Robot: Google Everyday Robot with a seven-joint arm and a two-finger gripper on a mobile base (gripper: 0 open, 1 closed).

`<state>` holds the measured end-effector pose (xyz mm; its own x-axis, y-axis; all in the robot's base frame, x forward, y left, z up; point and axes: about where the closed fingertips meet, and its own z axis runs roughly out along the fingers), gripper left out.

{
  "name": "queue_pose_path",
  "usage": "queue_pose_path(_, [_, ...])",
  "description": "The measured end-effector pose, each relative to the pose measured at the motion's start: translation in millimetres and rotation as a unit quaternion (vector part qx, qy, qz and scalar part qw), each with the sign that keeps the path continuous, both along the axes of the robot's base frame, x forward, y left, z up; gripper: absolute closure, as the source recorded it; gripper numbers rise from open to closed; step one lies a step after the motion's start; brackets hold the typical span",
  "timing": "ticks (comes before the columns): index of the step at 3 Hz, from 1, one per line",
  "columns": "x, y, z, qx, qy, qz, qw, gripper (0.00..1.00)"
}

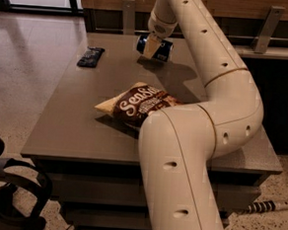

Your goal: Place pepsi can upright

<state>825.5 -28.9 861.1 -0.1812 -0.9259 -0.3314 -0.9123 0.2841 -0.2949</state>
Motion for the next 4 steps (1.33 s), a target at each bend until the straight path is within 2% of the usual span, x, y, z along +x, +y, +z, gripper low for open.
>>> queue_pose_path(1, [-13.4, -18.7, 23.1, 0.035, -0.011, 0.028, 0.9989, 1.0])
queue_pose_path(2, [-32.2, -41.6, 49.3, 0.075, -0.021, 0.051, 0.9957, 1.0])
queue_pose_path(3, [-42.5, -51.1, 62.9, 0.105, -0.028, 0.065, 0.9919, 1.0])
queue_pose_path(4, [-47.5, -51.4, 76.6, 0.195, -0.042, 0.081, 0.9765, 1.0])
